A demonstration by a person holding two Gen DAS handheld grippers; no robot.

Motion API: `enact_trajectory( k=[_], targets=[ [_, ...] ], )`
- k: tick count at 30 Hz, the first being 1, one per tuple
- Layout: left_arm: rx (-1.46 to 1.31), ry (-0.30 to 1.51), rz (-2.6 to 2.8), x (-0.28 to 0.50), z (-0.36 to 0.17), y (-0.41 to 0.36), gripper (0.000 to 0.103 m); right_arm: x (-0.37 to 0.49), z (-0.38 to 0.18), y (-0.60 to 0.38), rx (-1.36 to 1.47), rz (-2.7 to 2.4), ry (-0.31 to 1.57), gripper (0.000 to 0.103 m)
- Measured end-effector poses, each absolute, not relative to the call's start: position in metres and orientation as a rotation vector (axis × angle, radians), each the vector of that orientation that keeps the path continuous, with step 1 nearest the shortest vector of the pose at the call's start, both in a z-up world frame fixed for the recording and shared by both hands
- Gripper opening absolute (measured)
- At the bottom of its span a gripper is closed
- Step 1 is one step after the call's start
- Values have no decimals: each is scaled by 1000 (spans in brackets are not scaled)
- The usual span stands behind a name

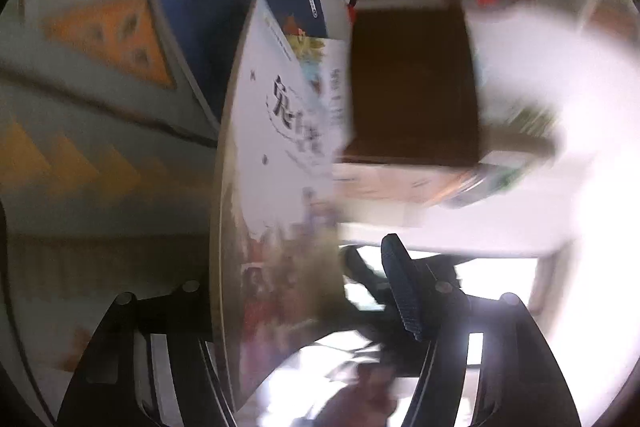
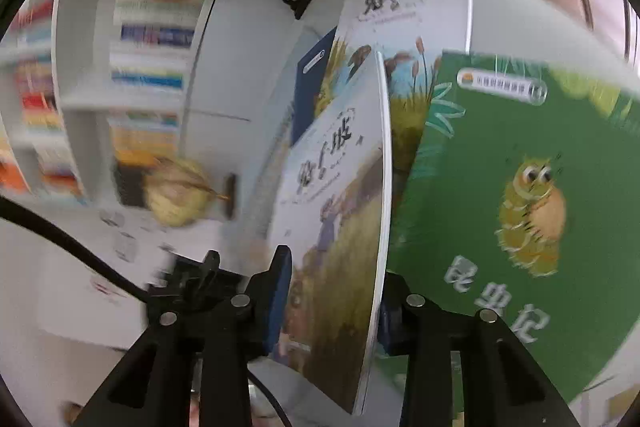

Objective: Organize books

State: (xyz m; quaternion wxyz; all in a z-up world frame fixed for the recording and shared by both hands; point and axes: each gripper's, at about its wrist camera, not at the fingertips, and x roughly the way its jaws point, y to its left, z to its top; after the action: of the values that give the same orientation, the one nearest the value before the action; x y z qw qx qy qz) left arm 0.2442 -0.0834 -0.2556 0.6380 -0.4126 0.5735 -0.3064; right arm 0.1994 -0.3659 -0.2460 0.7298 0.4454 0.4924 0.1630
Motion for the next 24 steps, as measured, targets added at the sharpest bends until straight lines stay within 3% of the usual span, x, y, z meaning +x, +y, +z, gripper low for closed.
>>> enact_trajectory(
  k=[10, 24],
  targets=[
    [-189, 1144, -567, 218, -218, -119, 60, 192, -212, -305, 383, 282, 1053, 28],
    [-115, 1002, -415, 195, -169, -23, 60, 183, -174, -204, 96, 394, 922, 27]
  ],
)
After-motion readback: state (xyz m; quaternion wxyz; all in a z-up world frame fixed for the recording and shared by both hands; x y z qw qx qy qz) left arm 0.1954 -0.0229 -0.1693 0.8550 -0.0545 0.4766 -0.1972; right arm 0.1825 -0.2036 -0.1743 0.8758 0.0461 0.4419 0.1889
